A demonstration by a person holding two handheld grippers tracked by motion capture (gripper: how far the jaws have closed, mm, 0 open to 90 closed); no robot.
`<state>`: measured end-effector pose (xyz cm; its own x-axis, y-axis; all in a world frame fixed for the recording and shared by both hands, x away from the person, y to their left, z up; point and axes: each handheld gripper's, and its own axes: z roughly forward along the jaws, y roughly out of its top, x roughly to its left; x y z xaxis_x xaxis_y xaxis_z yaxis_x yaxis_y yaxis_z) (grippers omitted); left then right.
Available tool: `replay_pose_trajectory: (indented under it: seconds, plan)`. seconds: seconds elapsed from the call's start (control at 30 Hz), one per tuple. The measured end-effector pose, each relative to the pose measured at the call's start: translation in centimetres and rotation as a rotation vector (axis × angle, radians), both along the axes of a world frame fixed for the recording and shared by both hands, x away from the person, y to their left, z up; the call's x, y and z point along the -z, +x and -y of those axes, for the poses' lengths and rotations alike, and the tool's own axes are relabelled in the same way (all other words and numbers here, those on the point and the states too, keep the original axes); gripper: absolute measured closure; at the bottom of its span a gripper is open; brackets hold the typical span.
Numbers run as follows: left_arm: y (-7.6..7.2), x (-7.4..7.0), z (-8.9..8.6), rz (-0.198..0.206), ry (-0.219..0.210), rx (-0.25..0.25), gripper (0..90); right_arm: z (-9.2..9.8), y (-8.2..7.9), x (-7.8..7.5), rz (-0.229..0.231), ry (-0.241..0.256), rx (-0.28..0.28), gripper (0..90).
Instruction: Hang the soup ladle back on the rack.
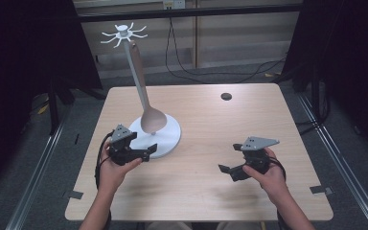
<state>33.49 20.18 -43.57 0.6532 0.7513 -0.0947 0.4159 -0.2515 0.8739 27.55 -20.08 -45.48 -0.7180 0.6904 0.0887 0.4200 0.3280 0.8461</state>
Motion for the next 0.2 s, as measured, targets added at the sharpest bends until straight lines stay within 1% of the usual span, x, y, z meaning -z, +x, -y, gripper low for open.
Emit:
replay_pose_trajectory:
  seconds: [0.07, 0.17, 0.2]
  plan:
    - [-0.11, 0.4, -0.13, -0.006, -0.007, -0.001, 6.2, 0.02, -0.01, -0.01, 0.0, 0.001, 0.002, 3.7]
    - [-0.07, 0.55, -0.2, -0.005, 0.011, -0.003, 6.1, 0.03, 0.0, 0.02, -0.001, 0.005, 0.001, 3.7]
    - [-0.04, 0.51, -0.19, -0.009, 0.002, -0.004, 6.1, 0.04, 0.01, 0.03, -0.001, 0.005, 0.001, 3.7]
